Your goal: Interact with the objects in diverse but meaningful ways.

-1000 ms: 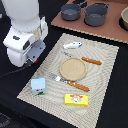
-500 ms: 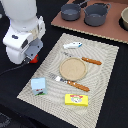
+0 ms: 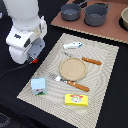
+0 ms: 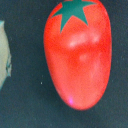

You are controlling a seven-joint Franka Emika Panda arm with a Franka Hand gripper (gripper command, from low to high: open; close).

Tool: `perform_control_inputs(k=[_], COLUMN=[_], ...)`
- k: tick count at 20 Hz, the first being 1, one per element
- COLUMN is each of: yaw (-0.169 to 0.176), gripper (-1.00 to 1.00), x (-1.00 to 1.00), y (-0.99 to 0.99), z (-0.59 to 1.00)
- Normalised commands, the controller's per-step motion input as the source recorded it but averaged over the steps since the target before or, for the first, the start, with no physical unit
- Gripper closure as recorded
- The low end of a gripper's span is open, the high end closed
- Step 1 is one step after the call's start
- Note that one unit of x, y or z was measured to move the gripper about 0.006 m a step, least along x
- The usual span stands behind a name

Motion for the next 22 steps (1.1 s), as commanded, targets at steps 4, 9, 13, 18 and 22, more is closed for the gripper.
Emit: perform_control_inputs(k=[4,9,13,18,22], yaw=[0.06,0.064,0.062,0.056,0.053], gripper=[-1.0,1.0,1.0,1.0,1.0], x=[-0.45,-0.48,-0.43,-0.32,-0.14], y=[0.0,0.0,0.0,0.0,0.07], z=[-0.39,-0.41,-0.35,-0.17,0.0])
